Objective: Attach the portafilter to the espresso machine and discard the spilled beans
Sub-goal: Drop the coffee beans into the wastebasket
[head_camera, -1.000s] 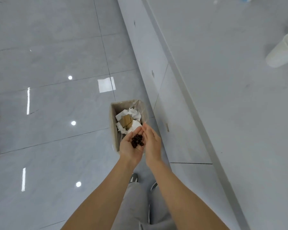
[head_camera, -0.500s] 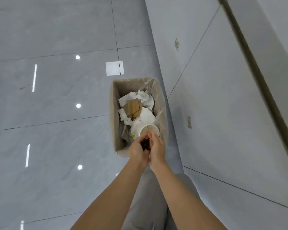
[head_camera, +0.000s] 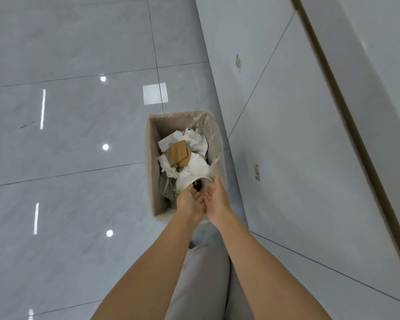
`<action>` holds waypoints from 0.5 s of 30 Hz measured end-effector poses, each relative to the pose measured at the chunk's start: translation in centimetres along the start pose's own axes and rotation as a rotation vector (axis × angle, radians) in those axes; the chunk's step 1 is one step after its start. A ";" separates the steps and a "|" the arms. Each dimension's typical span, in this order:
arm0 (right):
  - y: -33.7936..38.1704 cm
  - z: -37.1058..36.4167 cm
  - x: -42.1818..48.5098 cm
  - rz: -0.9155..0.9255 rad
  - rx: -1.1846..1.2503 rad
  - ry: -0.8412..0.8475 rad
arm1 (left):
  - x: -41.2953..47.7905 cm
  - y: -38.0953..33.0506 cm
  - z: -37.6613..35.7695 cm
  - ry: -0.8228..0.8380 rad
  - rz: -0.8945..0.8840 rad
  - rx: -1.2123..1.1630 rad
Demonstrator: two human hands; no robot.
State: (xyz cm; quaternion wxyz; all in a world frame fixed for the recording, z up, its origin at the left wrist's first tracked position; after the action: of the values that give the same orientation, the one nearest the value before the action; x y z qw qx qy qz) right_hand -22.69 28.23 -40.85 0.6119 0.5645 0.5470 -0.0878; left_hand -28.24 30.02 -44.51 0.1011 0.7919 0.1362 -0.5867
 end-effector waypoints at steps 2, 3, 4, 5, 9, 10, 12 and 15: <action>0.2 -0.2 -0.2 -0.012 -0.005 0.003 | 0.2 -0.1 0.1 -0.002 0.011 0.009; 0.3 -0.2 -0.3 -0.020 -0.018 0.007 | 0.2 -0.1 0.2 0.001 0.011 0.005; 0.4 -0.3 -0.5 -0.027 -0.021 0.009 | 0.2 -0.2 0.2 -0.002 0.014 0.006; 0.5 -0.2 -0.6 -0.033 -0.024 0.006 | 0.0 -0.1 0.3 -0.005 0.018 0.008; 1.4 -0.7 -2.5 -0.021 -0.054 0.022 | -2.8 -0.4 -0.1 -0.028 -0.010 0.104; 1.9 -0.7 -2.9 0.003 -0.077 0.023 | -4.0 -0.7 -0.4 -0.042 -0.032 0.170; 3.1 -0.8 -4.4 0.047 -0.154 0.026 | -6.3 -1.7 -0.8 -0.099 -0.104 0.352; 5.9 -1.1 -7.7 0.112 -0.341 0.032 | -10.6 -4.0 -2.0 -0.208 -0.268 0.716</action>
State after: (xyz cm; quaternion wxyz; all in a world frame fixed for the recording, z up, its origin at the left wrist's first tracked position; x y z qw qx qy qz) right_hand -21.97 27.26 -31.17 0.6938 0.4836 0.5314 0.0494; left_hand -30.67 33.38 -33.82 -0.2456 0.6886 0.0144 -0.6821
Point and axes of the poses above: each hand's wrist, its own x-axis towards the middle knuckle, its own z-axis out of the back of the hand, y = z × x, the point moved 10 cm from there along x, towards the middle knuckle, and after that the axes turned 14 degrees about z, right-handed, at the moved point
